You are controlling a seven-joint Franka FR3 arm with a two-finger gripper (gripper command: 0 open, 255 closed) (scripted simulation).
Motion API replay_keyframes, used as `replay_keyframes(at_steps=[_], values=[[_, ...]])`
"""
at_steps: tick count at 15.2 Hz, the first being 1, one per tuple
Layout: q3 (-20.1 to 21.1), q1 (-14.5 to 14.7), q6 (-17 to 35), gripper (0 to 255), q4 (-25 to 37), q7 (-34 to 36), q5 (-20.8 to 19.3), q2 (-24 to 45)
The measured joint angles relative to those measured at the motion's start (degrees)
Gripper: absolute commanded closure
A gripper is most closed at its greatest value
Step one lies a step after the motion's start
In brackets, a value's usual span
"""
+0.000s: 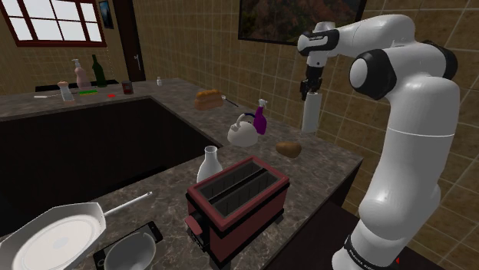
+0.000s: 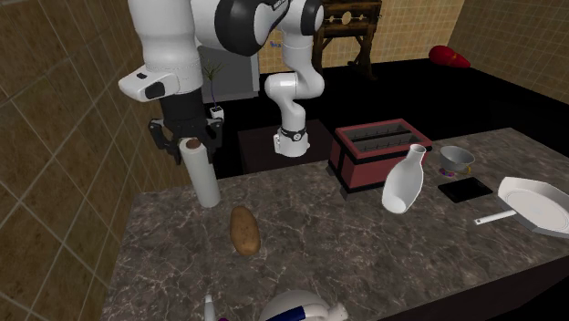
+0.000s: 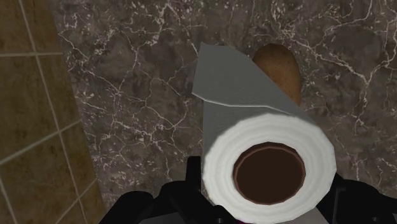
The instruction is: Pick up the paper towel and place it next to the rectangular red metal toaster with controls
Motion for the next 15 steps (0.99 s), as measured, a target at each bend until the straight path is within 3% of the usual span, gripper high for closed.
replay_keyframes(at_steps=[15], values=[[-0.4, -2.6, -13.7, 255, 17.5, -1.0, 2.2, 4.2]])
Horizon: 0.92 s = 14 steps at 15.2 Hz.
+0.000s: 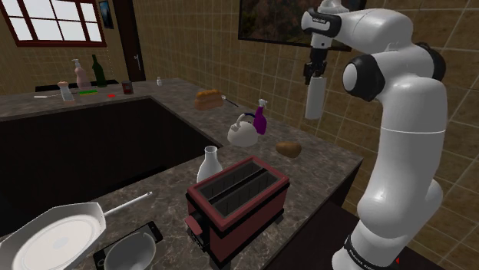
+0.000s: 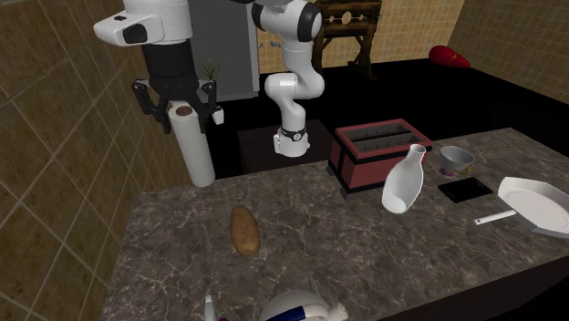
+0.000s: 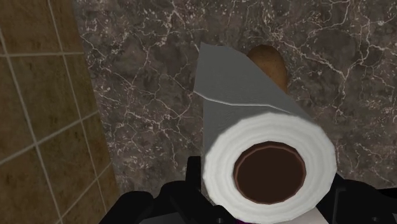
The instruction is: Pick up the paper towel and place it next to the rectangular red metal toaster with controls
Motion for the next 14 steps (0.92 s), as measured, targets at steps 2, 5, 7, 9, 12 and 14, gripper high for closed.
replay_keyframes(at_steps=[2, 5, 7, 9, 12, 14], values=[[0.0, -0.6, -2.1, 255, 2.8, -0.2, 0.5, 0.8], [0.0, -2.1, -5.8, 255, 8.8, -0.6, 1.8, 3.2], [0.0, -3.1, -8.1, 255, 12.5, -0.7, 2.6, 4.7], [0.1, -3.3, -9.7, 255, 14.7, -0.3, 2.9, 5.3], [0.5, 2.4, -6.9, 255, 5.9, 3.4, -0.7, -1.2], [1.3, 5.8, -5.3, 255, 0.8, 6.4, -3.0, -5.1]])
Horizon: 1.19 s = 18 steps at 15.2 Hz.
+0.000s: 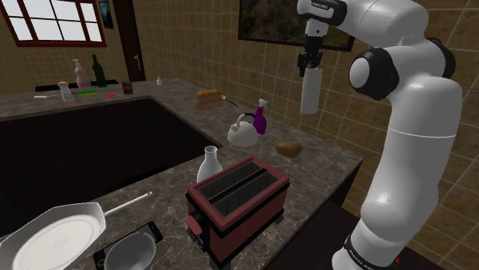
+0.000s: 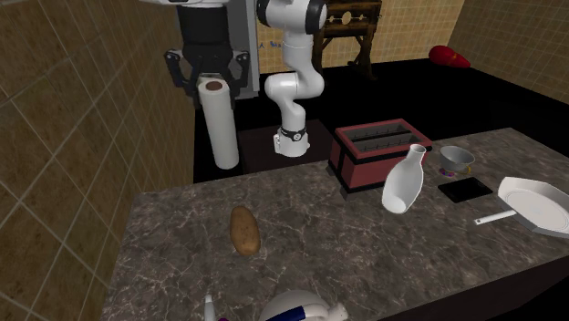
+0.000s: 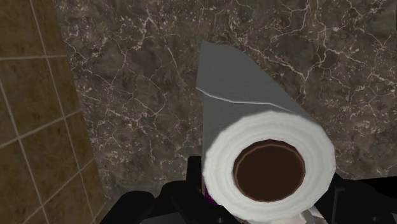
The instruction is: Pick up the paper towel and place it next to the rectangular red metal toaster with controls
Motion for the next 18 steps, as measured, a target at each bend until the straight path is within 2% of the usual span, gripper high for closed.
replay_keyframes(at_steps=[6, 12, 18], values=[[3.8, 7.4, 3.0, 255, -11.7, 9.6, -5.3, -9.5], [8.6, 12.4, 3.1, 255, -17.0, 19.0, -7.8, -14.6], [13.7, 16.7, 2.5, 255, -19.1, 28.3, -8.5, -16.9]])
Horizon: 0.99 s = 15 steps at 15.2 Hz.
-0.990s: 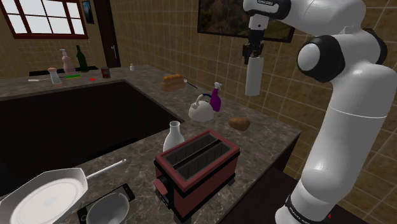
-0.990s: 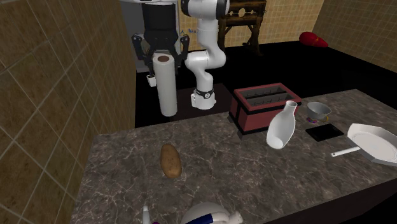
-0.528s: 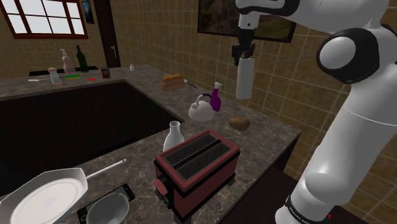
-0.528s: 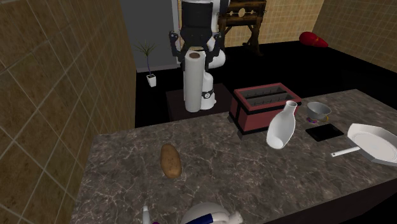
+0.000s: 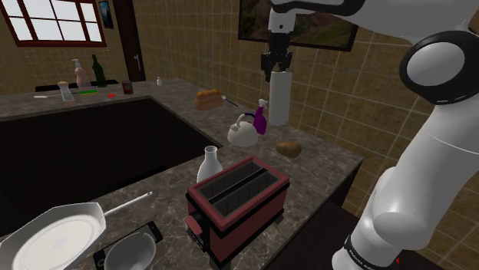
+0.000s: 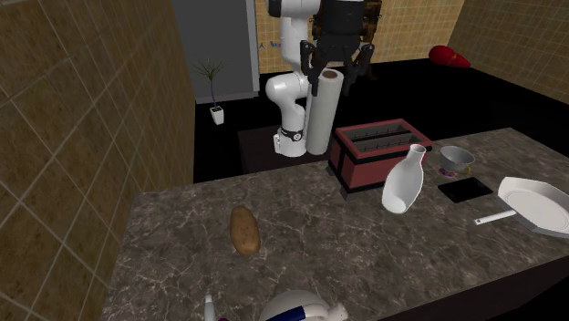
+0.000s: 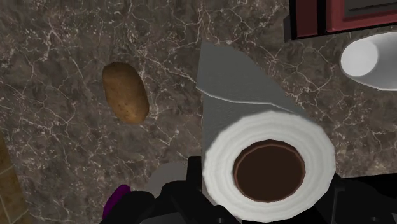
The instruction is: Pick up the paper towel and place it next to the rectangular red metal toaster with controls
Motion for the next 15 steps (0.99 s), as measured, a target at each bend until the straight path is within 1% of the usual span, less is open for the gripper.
replay_keyframes(at_steps=[6, 10, 11, 15], values=[[4.8, 3.8, -0.2, 255, -1.1, 8.7, 0.0, -0.8], [7.9, 6.3, -1.1, 255, 1.0, 14.2, 0.4, 0.8], [8.5, 6.8, -1.0, 255, 0.6, 15.3, 0.4, 0.7], [9.0, 7.3, 1.4, 255, -2.6, 16.6, 0.4, -0.1]])
